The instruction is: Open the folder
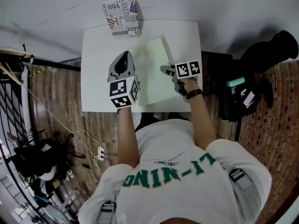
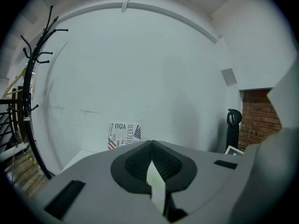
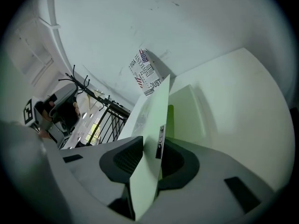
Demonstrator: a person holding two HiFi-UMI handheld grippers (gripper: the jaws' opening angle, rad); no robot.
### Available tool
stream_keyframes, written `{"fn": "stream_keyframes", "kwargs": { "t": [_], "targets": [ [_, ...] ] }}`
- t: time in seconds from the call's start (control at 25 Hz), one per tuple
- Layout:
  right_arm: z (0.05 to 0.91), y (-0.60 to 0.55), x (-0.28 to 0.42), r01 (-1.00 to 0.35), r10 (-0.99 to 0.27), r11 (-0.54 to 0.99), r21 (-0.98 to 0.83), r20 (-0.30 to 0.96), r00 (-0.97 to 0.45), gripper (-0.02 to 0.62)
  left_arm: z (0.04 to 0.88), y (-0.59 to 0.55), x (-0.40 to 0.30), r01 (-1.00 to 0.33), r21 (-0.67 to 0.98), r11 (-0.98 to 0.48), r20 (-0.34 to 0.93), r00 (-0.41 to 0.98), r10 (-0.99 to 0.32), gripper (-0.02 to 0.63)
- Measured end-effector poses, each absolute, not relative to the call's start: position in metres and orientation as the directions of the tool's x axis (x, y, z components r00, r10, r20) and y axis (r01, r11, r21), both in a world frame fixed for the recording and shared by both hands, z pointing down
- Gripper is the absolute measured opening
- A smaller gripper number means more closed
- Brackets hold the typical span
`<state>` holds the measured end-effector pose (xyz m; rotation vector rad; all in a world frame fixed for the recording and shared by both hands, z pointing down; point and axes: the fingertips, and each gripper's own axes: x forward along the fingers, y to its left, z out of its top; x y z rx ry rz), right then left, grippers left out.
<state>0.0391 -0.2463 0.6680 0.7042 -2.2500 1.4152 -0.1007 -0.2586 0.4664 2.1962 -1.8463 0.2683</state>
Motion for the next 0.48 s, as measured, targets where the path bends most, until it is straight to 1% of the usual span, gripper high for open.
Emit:
{"fn": "stream_keyframes", "kwargs": {
  "t": [0.32,0.48],
  "targets": [
    [0.638,-0.245,0.019,-0.597,-0.198,0.444,-0.668,0.577,-0.793,0.084,0.458,-0.251,-0.114,-0.988,0.074,-0.138,0.288,0.154,-0.945,0.014],
    [0.62,-0.242,0.001,-0.57,-0.19,0.481,-0.666,0.556,-0.809,0.07,0.452,-0.245,-0.126,-0.992,0.069,-0.11,0.276,0.125,-0.953,0.014]
  ]
}}
